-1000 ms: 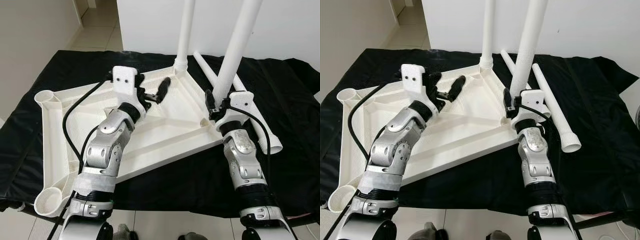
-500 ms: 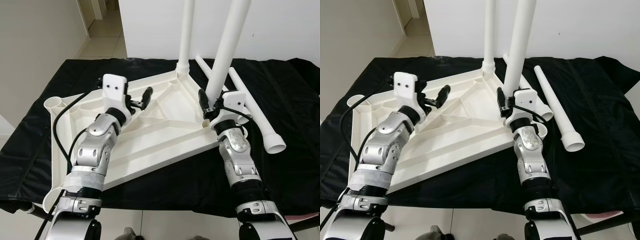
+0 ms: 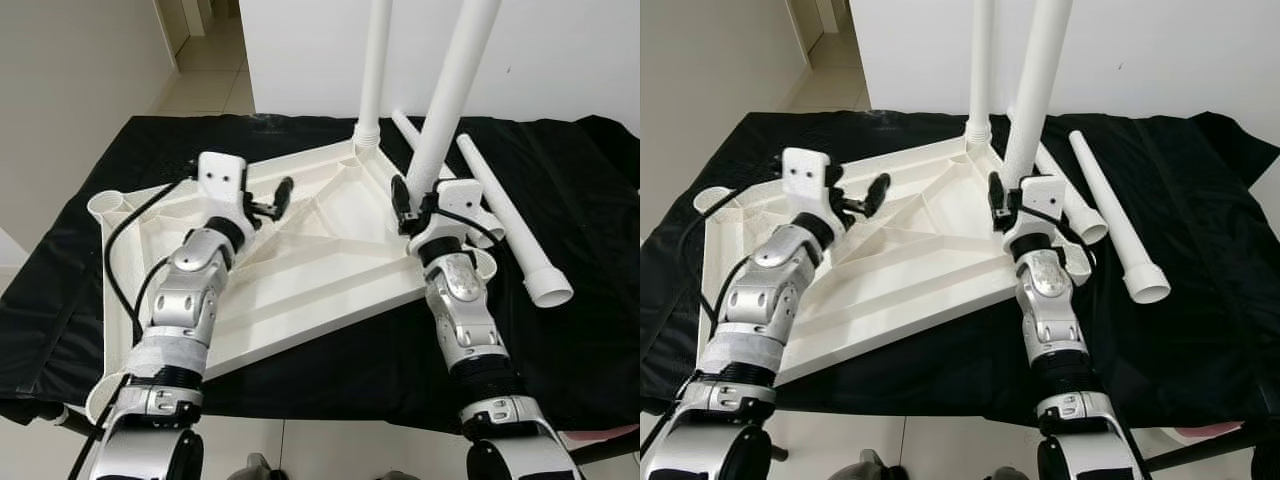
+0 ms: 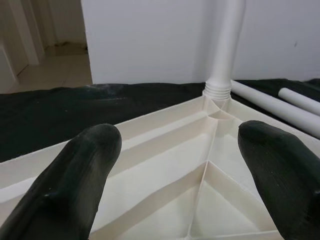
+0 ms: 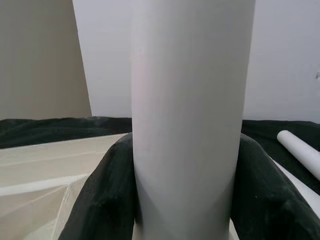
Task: Building children table
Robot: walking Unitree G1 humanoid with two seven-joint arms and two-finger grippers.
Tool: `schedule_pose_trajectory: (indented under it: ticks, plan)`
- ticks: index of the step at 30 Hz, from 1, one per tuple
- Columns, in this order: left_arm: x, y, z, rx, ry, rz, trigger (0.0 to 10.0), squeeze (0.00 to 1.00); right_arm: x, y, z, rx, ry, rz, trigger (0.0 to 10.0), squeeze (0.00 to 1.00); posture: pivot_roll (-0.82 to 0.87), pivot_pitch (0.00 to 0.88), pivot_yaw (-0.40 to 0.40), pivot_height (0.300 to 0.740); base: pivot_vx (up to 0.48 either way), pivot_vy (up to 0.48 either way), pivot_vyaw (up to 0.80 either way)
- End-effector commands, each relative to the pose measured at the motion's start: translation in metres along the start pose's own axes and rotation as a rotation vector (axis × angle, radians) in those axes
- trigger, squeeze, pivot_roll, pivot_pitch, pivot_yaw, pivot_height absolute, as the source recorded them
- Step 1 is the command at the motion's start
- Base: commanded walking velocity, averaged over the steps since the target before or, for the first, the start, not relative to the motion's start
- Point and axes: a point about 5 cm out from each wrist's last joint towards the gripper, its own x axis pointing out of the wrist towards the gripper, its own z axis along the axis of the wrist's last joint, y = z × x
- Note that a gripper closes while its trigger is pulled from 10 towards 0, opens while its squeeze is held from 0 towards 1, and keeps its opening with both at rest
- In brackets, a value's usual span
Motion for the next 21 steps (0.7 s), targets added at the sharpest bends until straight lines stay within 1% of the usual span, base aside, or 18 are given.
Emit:
schedule_pose_trajectory:
  ticks: [1,4,7,10,12,15,16,19,21]
  plan:
    - [-0.006,0.013,-0.006,-0.021,0.007,0.188,10.0,0.0,-0.003,-0.002,0.004,-0.014,-0.026,-0.012,10.0,0.0,-0.11,0.032,0.071,0.74,0.0,0.0,0.0]
    - [-0.01,0.015,-0.009,-0.044,0.002,0.2,10.0,0.0,-0.008,-0.004,0.003,0.006,-0.02,-0.025,10.0,0.0,-0.11,0.032,0.071,0.74,0.0,0.0,0.0]
    - [-0.013,0.014,-0.01,-0.064,-0.015,0.182,10.0,0.0,-0.011,-0.005,0.003,0.006,-0.019,-0.033,10.0,0.0,-0.11,0.03,0.07,0.74,0.0,0.0,0.0]
    - [-0.019,0.015,-0.012,-0.042,-0.028,0.178,10.0,0.0,-0.012,-0.001,0.004,0.001,-0.024,-0.035,10.0,0.0,-0.11,0.036,0.067,0.74,0.0,0.0,0.0]
    - [-0.02,0.015,-0.012,-0.04,-0.028,0.184,10.0,0.0,-0.011,-0.001,0.004,-0.005,-0.025,-0.036,10.0,0.0,-0.11,0.036,0.067,0.74,0.0,0.0,0.0]
    - [-0.024,0.015,-0.015,-0.018,-0.04,0.203,10.0,0.0,-0.008,0.004,0.002,-0.045,-0.017,-0.02,10.0,0.0,-0.1,0.036,0.065,0.74,0.0,0.0,0.0]
    - [-0.029,0.016,-0.017,-0.022,-0.05,0.232,10.0,0.0,-0.008,0.005,0.001,-0.052,-0.009,-0.02,10.0,0.0,-0.08,0.041,0.055,0.74,0.0,0.0,0.0]
    - [-0.029,0.016,-0.017,-0.022,-0.05,0.232,10.0,0.0,-0.008,0.005,0.001,-0.052,-0.009,-0.02,10.0,0.0,-0.08,0.041,0.055,0.74,0.0,0.0,0.0]
    - [-0.038,0.019,-0.021,-0.013,-0.062,0.286,10.0,0.0,-0.011,0.007,0.0,-0.048,0.001,-0.019,10.0,0.0,-0.08,0.051,0.055,0.74,0.0,0.0,0.0]
